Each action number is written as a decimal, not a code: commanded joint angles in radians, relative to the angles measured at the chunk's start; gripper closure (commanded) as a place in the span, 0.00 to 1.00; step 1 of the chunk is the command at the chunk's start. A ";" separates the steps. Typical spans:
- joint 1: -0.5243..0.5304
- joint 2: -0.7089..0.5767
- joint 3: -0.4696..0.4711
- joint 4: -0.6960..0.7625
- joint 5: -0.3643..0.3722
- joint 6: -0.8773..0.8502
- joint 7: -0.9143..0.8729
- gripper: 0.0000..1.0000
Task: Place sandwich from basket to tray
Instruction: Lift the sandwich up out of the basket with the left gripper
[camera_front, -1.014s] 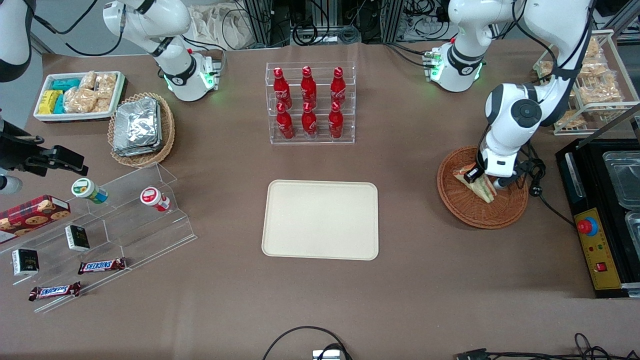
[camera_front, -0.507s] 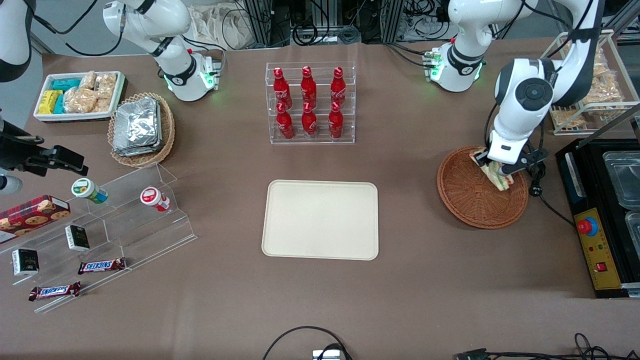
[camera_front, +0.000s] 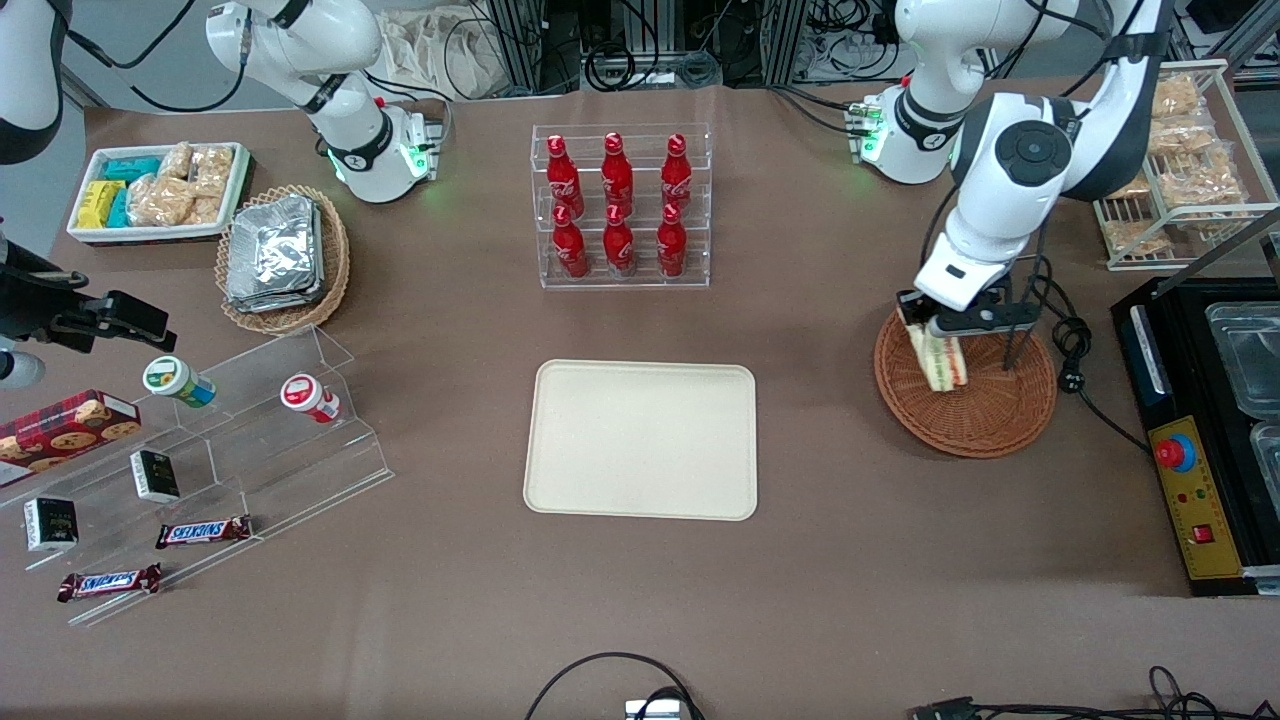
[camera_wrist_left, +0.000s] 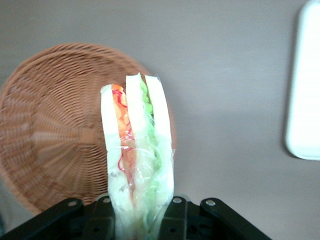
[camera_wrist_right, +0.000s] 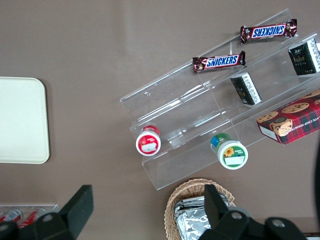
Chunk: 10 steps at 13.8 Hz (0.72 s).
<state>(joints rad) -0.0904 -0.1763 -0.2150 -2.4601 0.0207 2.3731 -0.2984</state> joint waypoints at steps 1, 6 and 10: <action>-0.057 -0.003 0.009 0.049 -0.053 -0.022 0.096 0.81; -0.166 0.108 0.008 0.166 -0.146 0.009 0.122 0.85; -0.199 0.260 -0.032 0.314 -0.140 0.012 0.035 0.85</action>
<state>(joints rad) -0.2672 -0.0230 -0.2371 -2.2548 -0.1167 2.3827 -0.2192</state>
